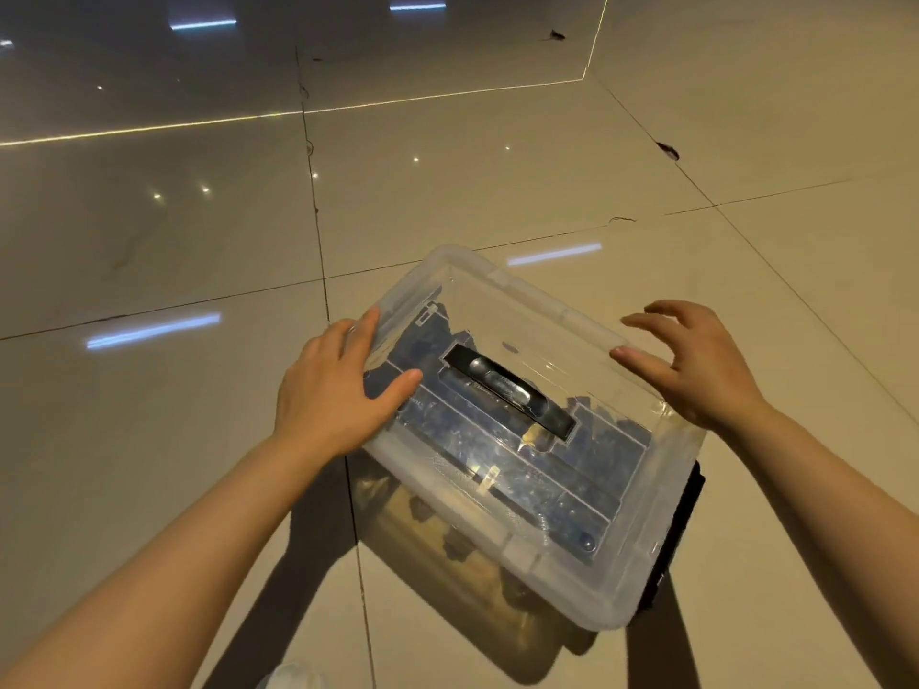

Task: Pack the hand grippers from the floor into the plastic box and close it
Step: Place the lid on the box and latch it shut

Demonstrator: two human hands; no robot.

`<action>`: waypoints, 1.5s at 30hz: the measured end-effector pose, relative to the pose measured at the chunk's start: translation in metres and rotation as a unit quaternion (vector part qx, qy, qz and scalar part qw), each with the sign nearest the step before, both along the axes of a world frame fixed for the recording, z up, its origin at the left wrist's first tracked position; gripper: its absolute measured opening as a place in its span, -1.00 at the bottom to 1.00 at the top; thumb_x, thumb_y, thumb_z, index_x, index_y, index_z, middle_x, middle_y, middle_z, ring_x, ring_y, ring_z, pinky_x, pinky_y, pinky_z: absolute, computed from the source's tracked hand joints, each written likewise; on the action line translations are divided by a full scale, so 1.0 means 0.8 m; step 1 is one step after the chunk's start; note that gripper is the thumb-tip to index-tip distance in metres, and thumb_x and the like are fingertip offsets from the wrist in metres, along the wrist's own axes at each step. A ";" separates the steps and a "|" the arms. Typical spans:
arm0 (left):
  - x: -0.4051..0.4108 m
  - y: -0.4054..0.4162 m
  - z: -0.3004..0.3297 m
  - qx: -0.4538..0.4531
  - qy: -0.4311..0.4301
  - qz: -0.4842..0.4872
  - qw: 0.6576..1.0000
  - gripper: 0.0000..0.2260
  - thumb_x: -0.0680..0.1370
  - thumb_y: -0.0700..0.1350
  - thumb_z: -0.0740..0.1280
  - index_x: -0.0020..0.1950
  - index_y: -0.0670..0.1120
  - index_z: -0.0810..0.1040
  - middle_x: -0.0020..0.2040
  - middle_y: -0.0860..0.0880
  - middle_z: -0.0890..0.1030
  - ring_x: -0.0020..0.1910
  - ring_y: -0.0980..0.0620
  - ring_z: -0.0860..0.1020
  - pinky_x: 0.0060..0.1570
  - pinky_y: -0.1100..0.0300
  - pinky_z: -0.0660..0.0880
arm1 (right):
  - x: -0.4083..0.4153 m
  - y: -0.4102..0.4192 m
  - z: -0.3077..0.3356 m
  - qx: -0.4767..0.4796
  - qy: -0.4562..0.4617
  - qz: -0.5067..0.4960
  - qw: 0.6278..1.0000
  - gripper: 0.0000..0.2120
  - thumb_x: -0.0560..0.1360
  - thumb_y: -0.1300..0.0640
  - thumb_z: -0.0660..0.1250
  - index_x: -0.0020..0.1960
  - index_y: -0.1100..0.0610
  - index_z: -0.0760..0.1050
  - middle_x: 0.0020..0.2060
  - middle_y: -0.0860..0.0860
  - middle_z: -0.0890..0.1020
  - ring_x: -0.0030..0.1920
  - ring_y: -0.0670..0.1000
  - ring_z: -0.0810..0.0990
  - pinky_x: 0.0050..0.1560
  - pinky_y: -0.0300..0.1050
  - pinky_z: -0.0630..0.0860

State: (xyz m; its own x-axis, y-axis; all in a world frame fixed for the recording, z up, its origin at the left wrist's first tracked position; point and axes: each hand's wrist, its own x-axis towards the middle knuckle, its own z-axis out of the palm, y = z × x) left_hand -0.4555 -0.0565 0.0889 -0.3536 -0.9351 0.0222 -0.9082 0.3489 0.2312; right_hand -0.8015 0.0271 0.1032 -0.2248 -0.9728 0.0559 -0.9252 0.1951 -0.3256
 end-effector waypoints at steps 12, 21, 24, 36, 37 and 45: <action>0.025 0.197 0.020 0.097 -0.041 0.108 0.988 -0.25 0.31 0.48 -0.33 0.46 0.26 -0.30 0.50 -0.22 -0.15 0.46 -0.23 -0.03 0.41 -0.09 0.05 | 0.096 0.139 -0.017 -0.050 -0.070 -0.073 0.994 -0.39 0.49 -0.22 0.17 0.46 0.00 0.20 0.50 0.05 0.13 0.47 0.10 0.13 0.40 0.12 0.16; -0.017 0.198 0.019 -0.031 -0.069 -0.157 0.985 -0.43 0.53 0.31 -0.06 0.50 0.11 0.15 0.52 -0.09 0.12 0.49 -0.23 0.03 0.33 -0.37 -0.16 | 0.109 0.173 -0.019 -0.041 -0.213 -0.177 0.960 -0.38 0.55 -0.11 0.16 0.52 0.04 0.03 0.47 0.02 0.20 0.45 0.05 0.20 0.37 -0.06 0.16; -0.049 0.186 0.016 -0.014 -0.044 -0.251 0.967 -0.39 0.51 0.38 -0.14 0.51 0.19 -0.06 0.55 0.05 -0.09 0.51 -0.05 -0.19 0.36 -0.33 -0.14 | 0.110 0.177 -0.022 -0.025 -0.280 -0.245 0.928 -0.38 0.54 -0.12 0.21 0.51 -0.01 0.05 0.46 0.01 0.24 0.41 0.07 0.28 0.30 -0.02 0.27; -0.054 0.179 0.013 0.007 -0.047 -0.268 0.962 -0.40 0.49 0.43 -0.11 0.49 0.24 0.05 0.54 0.05 -0.01 0.52 0.02 -0.09 0.38 -0.24 -0.10 | 0.123 0.202 -0.003 -0.125 -0.284 -0.227 0.923 -0.38 0.44 0.10 0.42 0.42 0.02 0.23 0.28 -0.07 0.39 0.21 -0.08 0.40 0.17 -0.20 0.36; -0.055 0.180 0.013 0.004 -0.046 -0.266 0.963 -0.40 0.49 0.42 -0.11 0.49 0.23 0.05 0.54 0.05 0.00 0.51 0.02 -0.09 0.38 -0.24 -0.10 | 0.125 0.208 -0.003 -0.126 -0.282 -0.211 0.928 -0.40 0.44 0.13 0.41 0.41 0.01 0.24 0.27 -0.08 0.43 0.20 -0.06 0.43 0.18 -0.16 0.40; -0.060 0.185 0.011 -0.005 -0.048 -0.264 0.963 -0.40 0.50 0.42 -0.11 0.50 0.21 0.06 0.54 0.03 0.00 0.51 0.03 -0.09 0.38 -0.25 -0.07 | 0.126 0.219 -0.007 -0.154 -0.186 -0.138 0.961 -0.59 0.47 0.13 0.26 0.27 -0.08 0.27 0.18 0.03 0.56 0.18 0.13 0.54 0.07 0.18 0.50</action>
